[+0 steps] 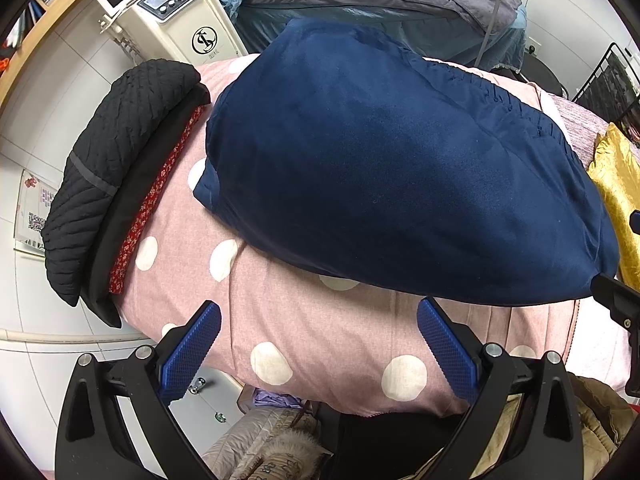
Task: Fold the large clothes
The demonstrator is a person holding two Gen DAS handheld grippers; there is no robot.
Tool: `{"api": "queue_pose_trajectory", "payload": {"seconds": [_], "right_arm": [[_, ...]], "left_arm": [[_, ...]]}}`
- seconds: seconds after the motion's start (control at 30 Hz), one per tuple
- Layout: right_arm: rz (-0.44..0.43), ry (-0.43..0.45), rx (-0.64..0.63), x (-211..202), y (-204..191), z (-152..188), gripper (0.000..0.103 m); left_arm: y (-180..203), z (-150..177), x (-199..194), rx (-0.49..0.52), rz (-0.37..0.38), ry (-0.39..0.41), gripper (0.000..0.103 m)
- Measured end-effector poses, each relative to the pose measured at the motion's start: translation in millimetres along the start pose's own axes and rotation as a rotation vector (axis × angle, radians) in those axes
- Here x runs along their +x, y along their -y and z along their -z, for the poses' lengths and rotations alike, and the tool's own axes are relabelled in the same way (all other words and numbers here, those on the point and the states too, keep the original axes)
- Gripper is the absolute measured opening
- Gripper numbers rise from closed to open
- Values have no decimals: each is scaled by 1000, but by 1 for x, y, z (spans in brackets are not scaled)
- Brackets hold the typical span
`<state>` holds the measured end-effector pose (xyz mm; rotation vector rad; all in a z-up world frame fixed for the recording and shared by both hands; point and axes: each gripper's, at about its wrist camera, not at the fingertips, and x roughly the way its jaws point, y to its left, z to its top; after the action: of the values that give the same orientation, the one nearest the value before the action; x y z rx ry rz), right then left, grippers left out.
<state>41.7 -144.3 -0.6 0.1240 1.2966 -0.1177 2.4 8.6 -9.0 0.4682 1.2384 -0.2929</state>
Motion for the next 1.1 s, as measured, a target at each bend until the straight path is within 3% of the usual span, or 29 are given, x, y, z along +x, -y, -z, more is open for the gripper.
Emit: {"api": "queue_pose_trajectory", "payload": {"seconds": [1.1], "right_arm": [[-3, -5, 2, 2, 0, 0, 89]], "left_arm": [[2, -2, 3, 10, 0, -12, 97]]}}
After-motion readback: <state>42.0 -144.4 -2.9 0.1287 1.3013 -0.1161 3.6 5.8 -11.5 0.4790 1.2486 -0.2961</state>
